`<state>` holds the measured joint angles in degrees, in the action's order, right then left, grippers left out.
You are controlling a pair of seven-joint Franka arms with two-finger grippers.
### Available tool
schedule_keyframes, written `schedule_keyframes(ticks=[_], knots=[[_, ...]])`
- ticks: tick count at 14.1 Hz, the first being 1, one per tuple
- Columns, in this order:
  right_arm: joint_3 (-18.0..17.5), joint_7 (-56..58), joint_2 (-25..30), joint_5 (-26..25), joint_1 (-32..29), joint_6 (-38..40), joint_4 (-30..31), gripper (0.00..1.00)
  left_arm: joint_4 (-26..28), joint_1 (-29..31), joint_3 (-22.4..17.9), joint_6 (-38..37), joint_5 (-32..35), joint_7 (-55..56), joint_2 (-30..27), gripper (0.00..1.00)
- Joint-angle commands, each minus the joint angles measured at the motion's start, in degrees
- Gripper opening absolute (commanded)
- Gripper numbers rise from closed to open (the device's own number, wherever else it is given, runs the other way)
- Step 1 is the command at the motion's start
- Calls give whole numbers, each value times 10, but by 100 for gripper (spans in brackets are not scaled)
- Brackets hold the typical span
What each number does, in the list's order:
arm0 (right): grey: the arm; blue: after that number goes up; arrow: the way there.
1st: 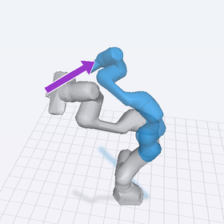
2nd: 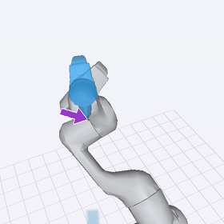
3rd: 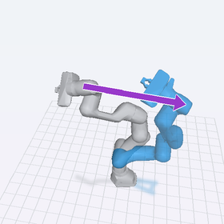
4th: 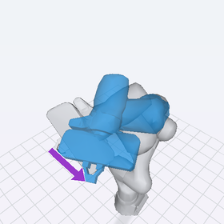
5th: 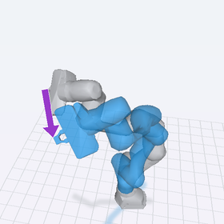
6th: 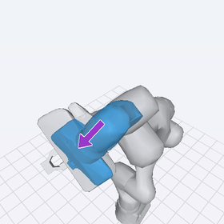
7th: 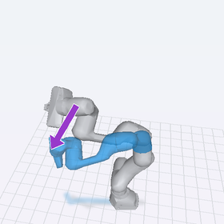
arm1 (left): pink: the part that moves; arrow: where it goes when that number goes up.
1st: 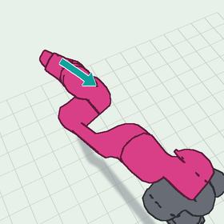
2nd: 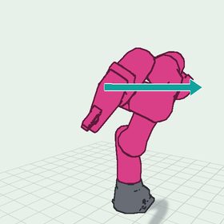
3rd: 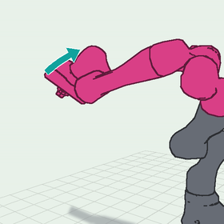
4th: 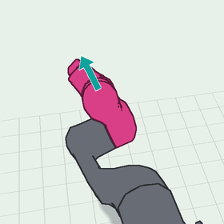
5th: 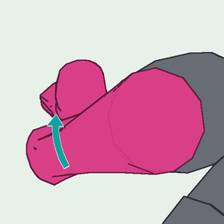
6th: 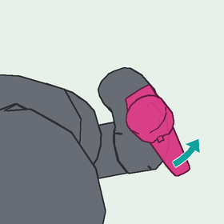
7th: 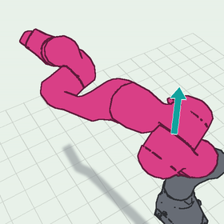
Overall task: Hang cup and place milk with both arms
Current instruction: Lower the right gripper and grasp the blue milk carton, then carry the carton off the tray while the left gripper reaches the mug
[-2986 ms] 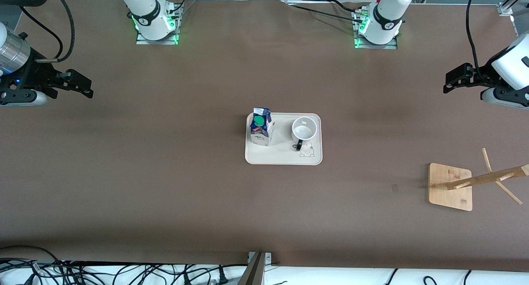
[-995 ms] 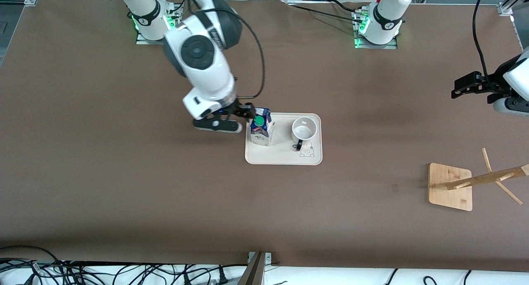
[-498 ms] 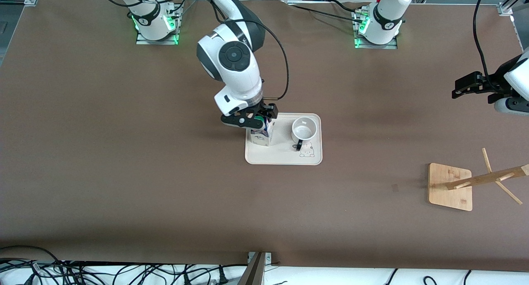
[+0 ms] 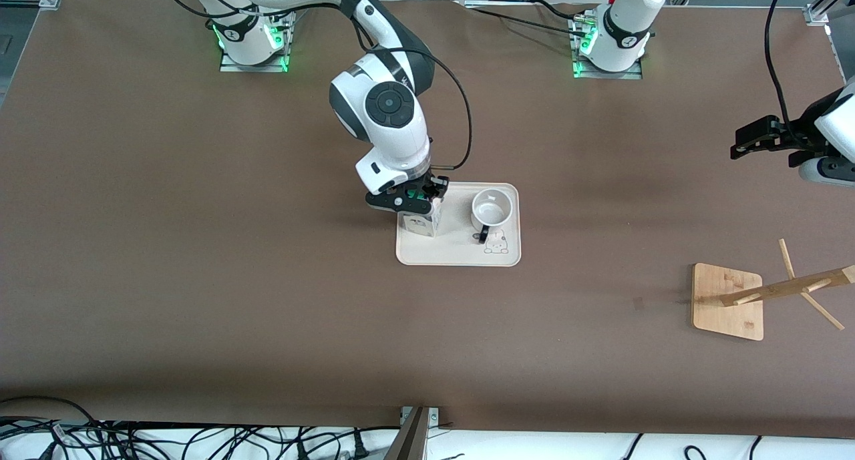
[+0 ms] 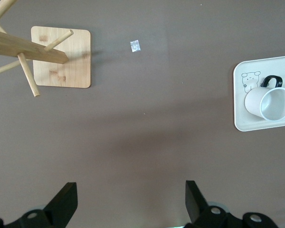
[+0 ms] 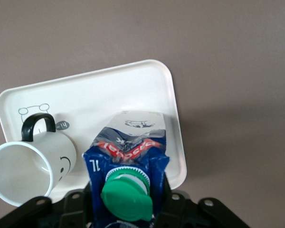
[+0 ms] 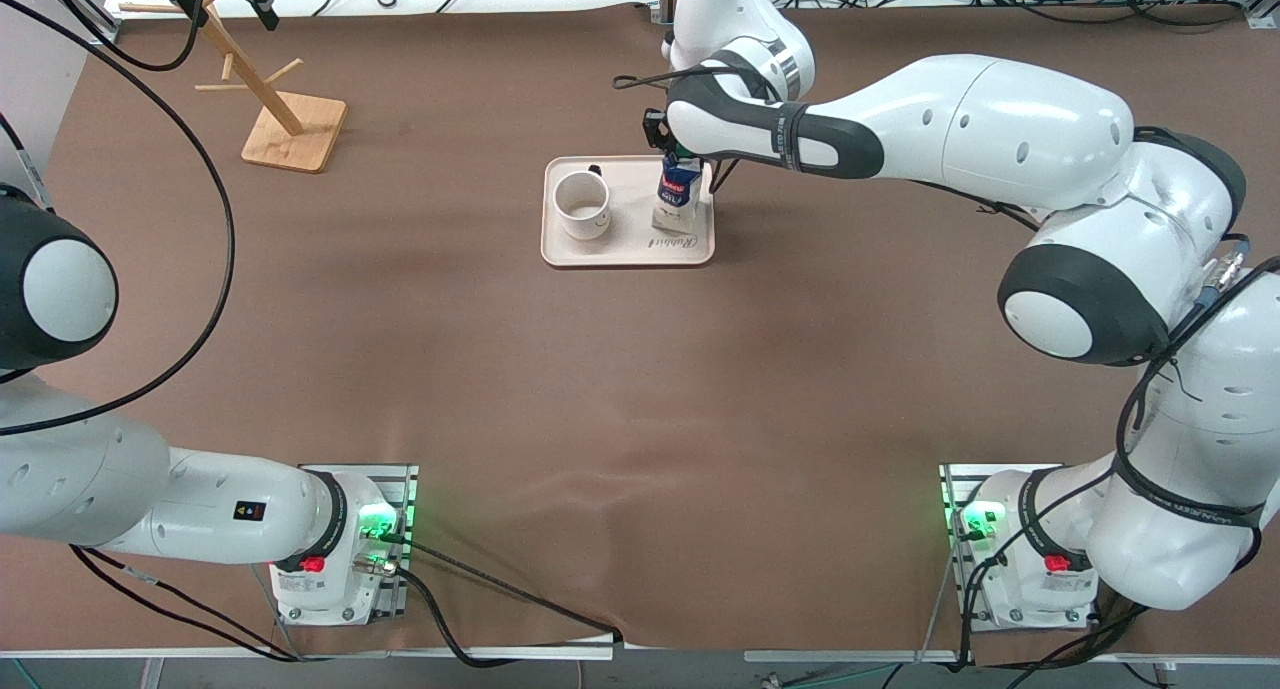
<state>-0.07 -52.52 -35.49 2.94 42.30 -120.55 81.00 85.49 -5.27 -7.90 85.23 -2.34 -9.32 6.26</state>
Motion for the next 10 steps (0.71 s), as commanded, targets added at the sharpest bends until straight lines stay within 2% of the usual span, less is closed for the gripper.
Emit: schedule_keyframes(ticks=[1, 5, 6, 10], knots=[[2, 19, 30, 8, -17, 46, -9, 25, -6, 1, -1, -2, -3, -11, 13, 100], [3, 156, 92, 13, -81, 156, -8, 25, -7, -11, 5, -2, -1, -6, 37, 100], [7, 204, 107, 28, -100, 180, -5, 25, -7, -17, 10, -1, -1, -6, 39, 100], [70, 382, 149, 45, -151, 229, 44, 26, -7, -72, 22, -3, -5, -5, 66, 100]])
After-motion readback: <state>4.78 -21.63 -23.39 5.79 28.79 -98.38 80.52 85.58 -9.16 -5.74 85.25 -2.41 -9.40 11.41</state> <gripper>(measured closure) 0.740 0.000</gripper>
